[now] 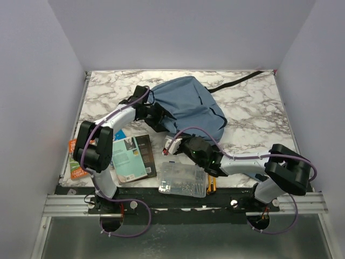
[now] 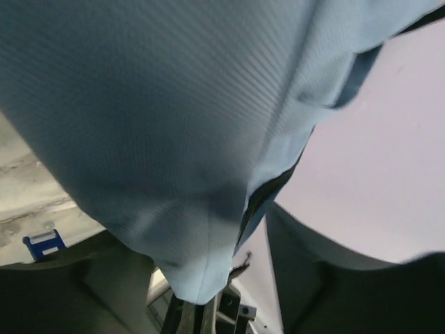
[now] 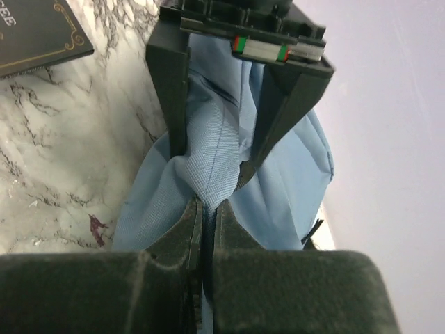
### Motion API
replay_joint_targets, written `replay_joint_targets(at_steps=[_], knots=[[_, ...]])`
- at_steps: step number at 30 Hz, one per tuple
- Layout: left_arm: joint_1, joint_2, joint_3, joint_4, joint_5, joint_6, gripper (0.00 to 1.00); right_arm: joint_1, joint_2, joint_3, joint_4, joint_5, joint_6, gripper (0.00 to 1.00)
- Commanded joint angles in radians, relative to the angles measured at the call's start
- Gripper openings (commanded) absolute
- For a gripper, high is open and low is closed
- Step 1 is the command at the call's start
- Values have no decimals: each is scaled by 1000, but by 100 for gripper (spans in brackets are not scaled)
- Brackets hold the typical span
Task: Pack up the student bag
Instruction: Unzip the student bag at the center of the board.
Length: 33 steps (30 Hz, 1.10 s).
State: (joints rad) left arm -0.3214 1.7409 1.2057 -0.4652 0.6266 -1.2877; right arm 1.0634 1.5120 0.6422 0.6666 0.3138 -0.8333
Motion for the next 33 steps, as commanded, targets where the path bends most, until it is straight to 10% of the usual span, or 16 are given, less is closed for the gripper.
replay_joint_targets(at_steps=[1, 3, 7, 9, 13, 22, 33], knots=[[16, 73, 80, 26, -66, 77, 54, 113, 17, -16, 131, 114, -75, 1], [19, 42, 52, 139, -80, 155, 43, 143, 17, -22, 135, 187, 22, 3], [18, -56, -75, 442, -51, 268, 0, 145, -55, 54, -228, 186, 473, 46], [11, -87, -107, 516, -45, 306, 0, 146, -99, 75, -358, 110, 667, 69], [8, -117, -222, 792, 30, 274, 0, 131, -158, 177, -602, -15, 1054, 84], [4, -83, -295, 1185, 154, 159, 0, -252, -157, 365, -765, -401, 1473, 73], [-2, -72, -308, 1292, 188, 130, 0, -465, -62, 398, -627, -672, 1417, 57]])
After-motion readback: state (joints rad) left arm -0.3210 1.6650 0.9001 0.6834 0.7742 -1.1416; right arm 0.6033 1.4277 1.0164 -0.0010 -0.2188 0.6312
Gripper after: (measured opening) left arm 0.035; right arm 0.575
